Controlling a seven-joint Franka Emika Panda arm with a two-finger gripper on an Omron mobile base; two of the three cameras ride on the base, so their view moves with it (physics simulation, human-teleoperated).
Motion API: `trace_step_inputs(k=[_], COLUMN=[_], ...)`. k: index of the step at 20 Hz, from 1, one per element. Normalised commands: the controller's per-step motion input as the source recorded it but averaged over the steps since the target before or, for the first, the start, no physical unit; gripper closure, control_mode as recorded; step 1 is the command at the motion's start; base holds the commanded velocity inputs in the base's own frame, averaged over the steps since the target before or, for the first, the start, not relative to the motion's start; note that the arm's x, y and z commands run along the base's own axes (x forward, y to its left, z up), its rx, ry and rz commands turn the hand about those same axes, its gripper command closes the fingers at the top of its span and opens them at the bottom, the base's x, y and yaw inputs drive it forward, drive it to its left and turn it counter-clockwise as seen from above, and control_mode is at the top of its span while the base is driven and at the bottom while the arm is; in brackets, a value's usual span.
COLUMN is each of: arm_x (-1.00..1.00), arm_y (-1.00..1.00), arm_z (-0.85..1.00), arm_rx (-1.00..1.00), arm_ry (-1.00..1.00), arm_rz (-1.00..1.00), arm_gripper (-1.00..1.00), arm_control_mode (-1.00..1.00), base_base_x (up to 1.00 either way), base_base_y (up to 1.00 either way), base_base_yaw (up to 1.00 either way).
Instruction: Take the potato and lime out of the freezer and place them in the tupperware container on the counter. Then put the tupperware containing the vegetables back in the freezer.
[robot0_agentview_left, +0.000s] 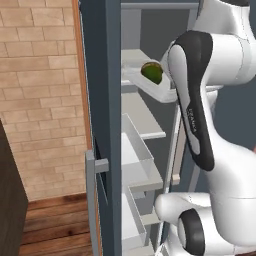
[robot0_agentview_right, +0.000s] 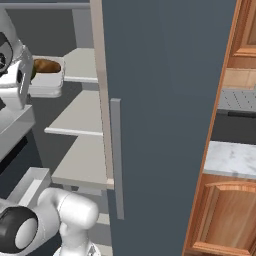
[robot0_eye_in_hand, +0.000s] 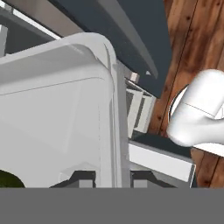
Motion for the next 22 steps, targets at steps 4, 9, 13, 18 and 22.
trace_step_inputs(k=[4,9,13,18,22], arm_x=[0.85,0.92,0.87,0.85,0.79], arm_y=[0.0,0.0,0.0,0.0,0.08], arm_z=[0.0,-0.06,-0.21,-0.13,0.0], arm_rx=[0.0,0.0,0.0,0.0,0.0], arm_ry=[-0.09,-0.03,-0.03,-0.04,-0.05], arm_rz=[-0.08,-0.08,-0.06,-0.05,-0.04], arm_gripper=[1.0,1.0,1.0,1.0,1.0], arm_control_mode=[-1.0,-1.0,-1.0,-1.0,-1.0], base_base_x=[0.0,0.0,0.0,0.0,0.0], base_base_y=[0.0,0.0,0.0,0.0,0.0], base_base_yaw=[0.0,0.0,0.0,0.0,0.0])
